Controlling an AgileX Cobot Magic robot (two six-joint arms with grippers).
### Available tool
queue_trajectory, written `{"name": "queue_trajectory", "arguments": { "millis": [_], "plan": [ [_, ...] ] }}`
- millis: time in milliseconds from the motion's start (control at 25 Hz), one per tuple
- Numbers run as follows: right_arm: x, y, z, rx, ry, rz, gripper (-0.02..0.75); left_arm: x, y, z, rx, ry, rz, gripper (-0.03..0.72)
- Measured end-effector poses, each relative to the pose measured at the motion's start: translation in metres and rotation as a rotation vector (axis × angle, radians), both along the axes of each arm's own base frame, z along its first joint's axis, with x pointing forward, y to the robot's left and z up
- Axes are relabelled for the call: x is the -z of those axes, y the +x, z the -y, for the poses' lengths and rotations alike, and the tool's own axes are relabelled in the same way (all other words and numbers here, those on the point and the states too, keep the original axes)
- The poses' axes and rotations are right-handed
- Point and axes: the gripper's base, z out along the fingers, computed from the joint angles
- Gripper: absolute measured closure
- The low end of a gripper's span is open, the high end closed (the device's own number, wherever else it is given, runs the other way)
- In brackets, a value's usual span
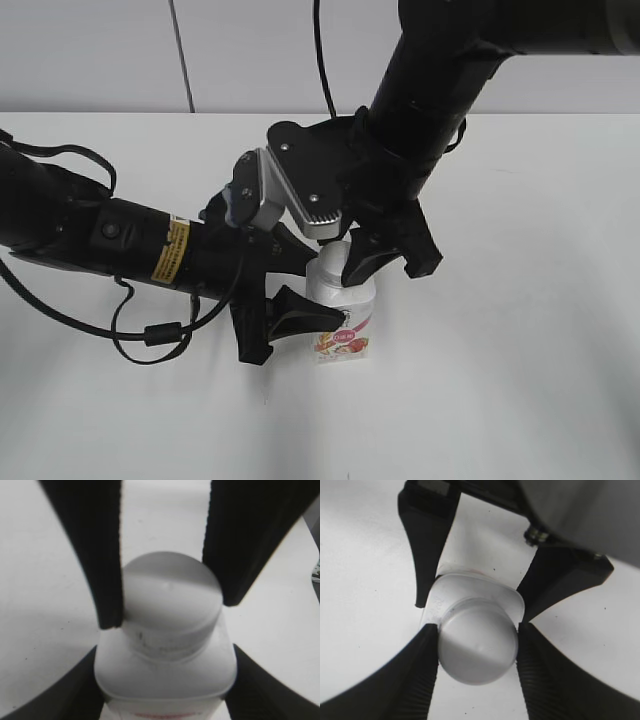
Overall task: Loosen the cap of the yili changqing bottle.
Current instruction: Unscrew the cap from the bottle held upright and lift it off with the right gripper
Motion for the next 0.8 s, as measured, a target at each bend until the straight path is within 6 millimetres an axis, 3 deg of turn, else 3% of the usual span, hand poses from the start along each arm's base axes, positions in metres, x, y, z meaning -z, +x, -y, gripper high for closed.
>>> {"name": "queue_trajectory", "arguments": {
  "millis": [240, 360, 560, 800],
  "plan": [
    [0.002, -0.001, -0.003, 0.018, 0.022, -0.025, 0.221, 0.000, 0.000, 0.000, -0.001, -0.001, 0.000, 0.263],
    [0.000, -0.001, -0.002, 0.059, 0.025, -0.038, 0.204, 0.000, 0.000, 0.000, -0.001, -0.001, 0.000, 0.263],
    [-0.020, -0.005, 0.001, 0.137, 0.060, -0.028, 0.202, 0.000, 0.000, 0.000, -0.001, -0.001, 0.000, 0.263],
    [-0.028, -0.010, 0.004, 0.487, 0.058, -0.175, 0.202, 0.000, 0.000, 0.000, -0.001, -0.001, 0.000, 0.263]
  ]
}}
